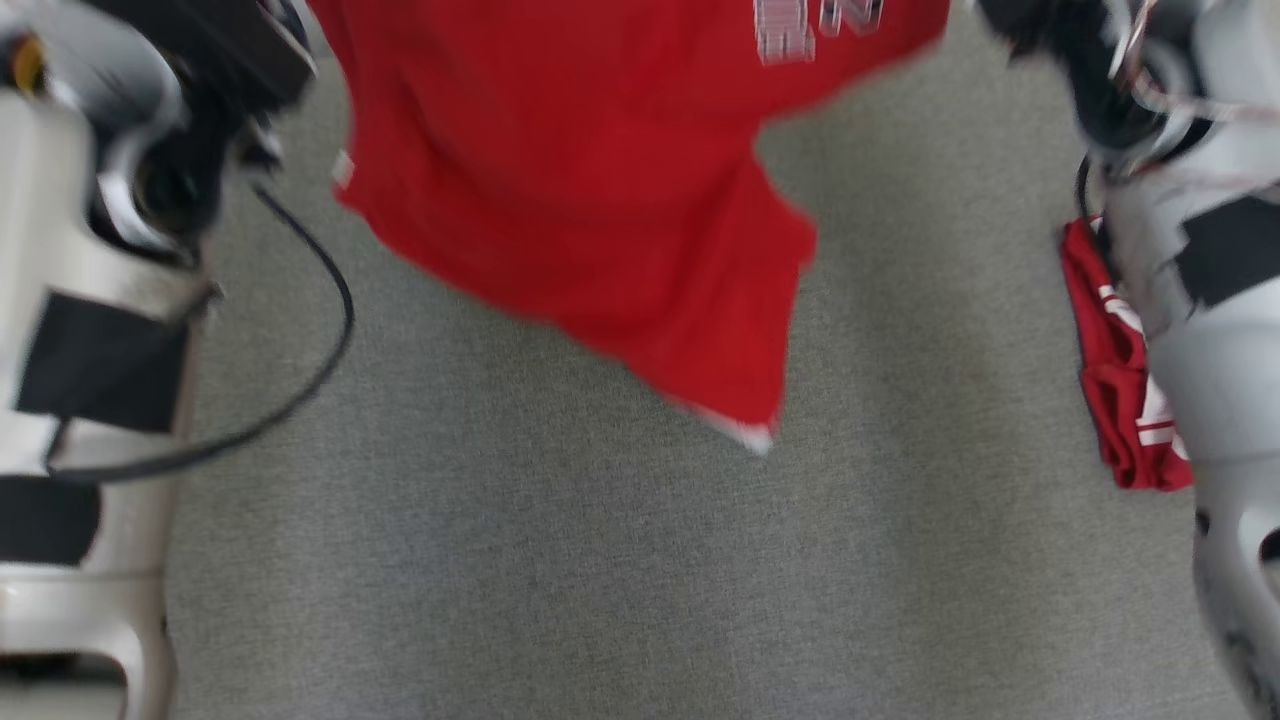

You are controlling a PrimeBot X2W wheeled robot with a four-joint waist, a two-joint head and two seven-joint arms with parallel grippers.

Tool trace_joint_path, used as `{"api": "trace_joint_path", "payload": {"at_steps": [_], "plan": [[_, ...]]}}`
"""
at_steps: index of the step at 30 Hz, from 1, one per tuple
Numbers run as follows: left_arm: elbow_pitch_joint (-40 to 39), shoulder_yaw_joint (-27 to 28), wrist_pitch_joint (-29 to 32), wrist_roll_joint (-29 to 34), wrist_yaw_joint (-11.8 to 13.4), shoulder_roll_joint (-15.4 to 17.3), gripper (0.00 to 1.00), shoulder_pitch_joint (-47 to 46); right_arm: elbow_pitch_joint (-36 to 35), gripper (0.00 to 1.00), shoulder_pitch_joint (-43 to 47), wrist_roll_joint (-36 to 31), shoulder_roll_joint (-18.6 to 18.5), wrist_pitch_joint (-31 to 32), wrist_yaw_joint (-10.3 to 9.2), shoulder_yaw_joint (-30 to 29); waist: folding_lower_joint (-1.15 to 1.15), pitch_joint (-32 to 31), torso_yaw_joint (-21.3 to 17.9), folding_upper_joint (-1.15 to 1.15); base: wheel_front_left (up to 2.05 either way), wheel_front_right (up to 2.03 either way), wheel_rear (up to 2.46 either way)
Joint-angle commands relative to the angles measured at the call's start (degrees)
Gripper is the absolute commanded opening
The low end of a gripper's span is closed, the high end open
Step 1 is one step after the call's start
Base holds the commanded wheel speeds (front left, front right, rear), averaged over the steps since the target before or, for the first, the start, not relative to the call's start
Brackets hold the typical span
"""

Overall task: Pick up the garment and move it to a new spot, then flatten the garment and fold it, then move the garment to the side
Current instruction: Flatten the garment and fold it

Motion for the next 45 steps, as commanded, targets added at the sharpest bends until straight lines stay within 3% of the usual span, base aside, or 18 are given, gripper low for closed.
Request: {"api": "trace_joint_path", "payload": {"at_steps": [1, 5, 11, 17, 24, 29, 34, 39, 45], "plan": [[-1.1, 1.0, -0.9, 0.6, 1.3, 0.5, 0.00, -4.0, 0.3, 0.00, -4.1, -1.2, 0.0, -2.5, -0.15, -1.2, -0.01, 7.3, -1.0, -0.01, 0.00, 0.00, 0.00], [-3.1, 3.1, -4.4, 1.0, 3.0, 0.1, 0.00, -11.1, 1.2, 0.00, -11.4, -3.6, 0.6, -8.8, -0.15, -3.5, -0.01, 10.2, -1.1, -0.01, 0.00, 0.00, 0.00], [-3.2, 4.8, -8.7, -0.2, 1.3, 0.0, 0.00, -16.5, 3.4, 0.00, -17.6, -7.4, 1.3, -18.1, -0.15, -5.7, -0.01, 11.3, -1.6, -0.01, 0.00, 0.00, 0.00], [-2.2, 5.4, -12.5, -0.9, -0.2, 0.5, 0.00, -14.2, 6.5, 0.00, -16.4, -10.0, 1.7, -19.6, -0.15, -3.6, -0.01, 11.6, -1.9, -0.01, 0.00, 0.00, 0.00], [0.0, 1.1, -14.6, -0.9, -1.9, 0.9, 0.00, -5.8, 6.6, 0.00, -9.2, -7.4, 2.1, -17.1, -0.15, 3.5, -0.01, 10.6, -2.0, -0.01, 0.00, 0.00, 0.00], [-2.7, -3.6, -15.2, -3.1, -2.1, 1.0, 0.00, 3.0, 3.0, 0.00, -2.0, -4.5, -1.2, -15.6, -0.15, 9.2, -0.01, 7.7, -1.9, -0.01, 0.00, 0.00, 0.00], [-7.1, -9.0, -15.2, -5.0, -2.1, 3.5, 0.00, 12.8, -3.5, 0.00, 6.5, 0.5, -5.6, -11.5, -0.15, 14.0, -0.01, 3.6, -1.2, -0.01, 0.00, 0.00, 0.00], [-9.5, -13.1, -15.7, -5.4, -2.0, 6.8, 0.00, 22.8, -12.2, 0.00, 16.5, 6.5, -10.7, -8.0, -0.15, 15.7, -0.01, -0.9, -1.7, -0.01, 0.00, 0.00, 0.00], [-10.3, -16.5, -16.4, -2.7, -1.4, 9.8, 0.00, 32.8, -20.9, 0.00, 28.8, 7.7, -16.9, -0.4, -0.15, 17.1, -0.01, -5.6, -2.2, -0.01, 0.00, 0.00, 0.00]]}}
